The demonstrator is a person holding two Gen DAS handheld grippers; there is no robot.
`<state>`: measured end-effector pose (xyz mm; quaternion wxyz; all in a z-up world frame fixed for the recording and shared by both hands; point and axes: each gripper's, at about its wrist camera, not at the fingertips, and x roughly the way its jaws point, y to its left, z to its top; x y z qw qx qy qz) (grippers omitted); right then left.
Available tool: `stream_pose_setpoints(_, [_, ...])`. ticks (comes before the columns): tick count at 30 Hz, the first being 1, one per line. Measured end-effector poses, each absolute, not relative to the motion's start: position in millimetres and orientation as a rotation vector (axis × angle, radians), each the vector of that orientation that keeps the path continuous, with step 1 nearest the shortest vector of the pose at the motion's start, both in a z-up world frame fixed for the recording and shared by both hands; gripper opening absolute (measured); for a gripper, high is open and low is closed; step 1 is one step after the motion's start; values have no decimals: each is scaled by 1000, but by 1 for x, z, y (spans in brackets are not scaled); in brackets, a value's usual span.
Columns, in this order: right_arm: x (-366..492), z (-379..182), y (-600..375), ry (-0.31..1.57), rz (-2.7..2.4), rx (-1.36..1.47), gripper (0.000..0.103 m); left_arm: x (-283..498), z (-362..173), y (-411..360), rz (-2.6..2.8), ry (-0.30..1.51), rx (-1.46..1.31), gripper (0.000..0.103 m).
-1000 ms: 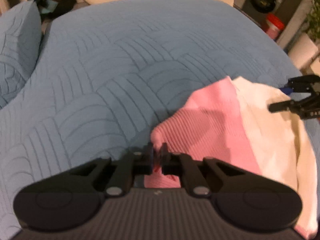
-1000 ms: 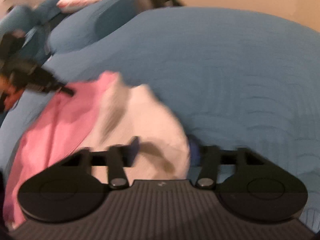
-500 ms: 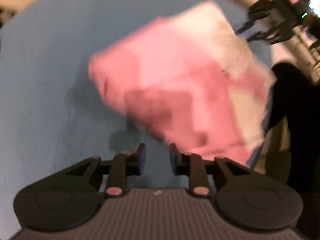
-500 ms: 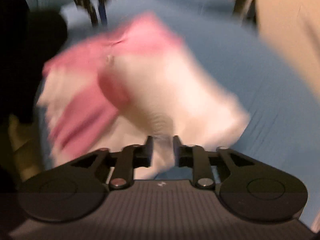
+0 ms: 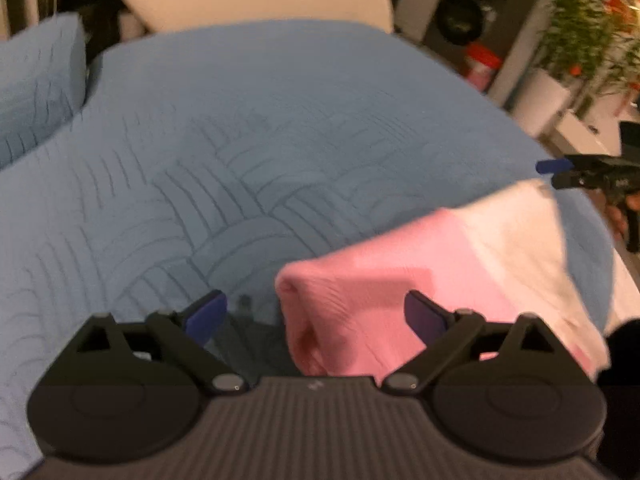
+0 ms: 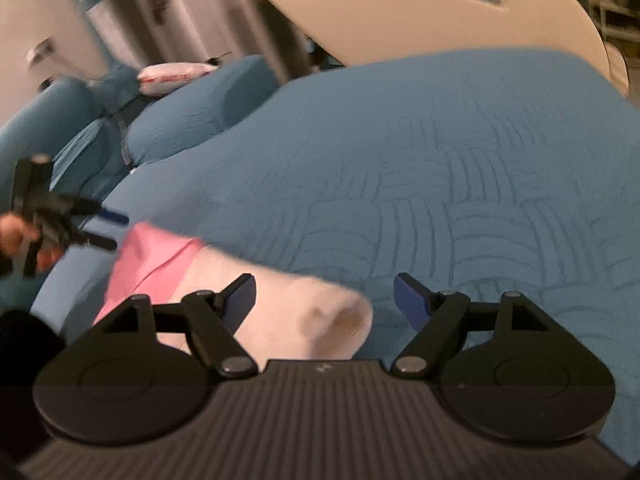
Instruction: Fold clothes
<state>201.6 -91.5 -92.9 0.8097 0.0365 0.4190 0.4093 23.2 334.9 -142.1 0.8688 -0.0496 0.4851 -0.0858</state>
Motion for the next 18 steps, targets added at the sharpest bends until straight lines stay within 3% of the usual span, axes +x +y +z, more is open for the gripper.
stream_pose_setpoints(3, [213,-118,-75,1013,937,49,81,27,-155,331,-205,1006,-99,96])
stream_pose_setpoints(4, [207,-123,-67,1009,986,19,81,27,-157,328,-218,990,-97,91])
stream_pose_setpoints(5, [202,-123,-60,995,1034,-22,79,25,-157,325,-271,983,-92,77])
stream_pose_setpoints(6, [201,-124,-58,989,1048,-39,73,23,-156,323,-324,974,-87,71])
stream_pose_setpoints(7, [201,-122,-55,994,1073,-61,47,23,-155,321,-333,974,-60,53])
stream_pose_setpoints(8, [202,-120,-54,993,1092,-72,29,23,-153,319,-342,972,-35,40])
stream_pose_setpoints(9, [205,-113,-54,961,1104,-85,29,26,-149,322,-339,962,-49,30])
stream_pose_setpoints(15, [216,-59,-51,711,1081,-147,27,39,-118,325,-273,824,-12,26])
stream_pose_setpoints(18, [191,-29,-53,554,1093,-252,27,2,-73,319,-371,668,43,27])
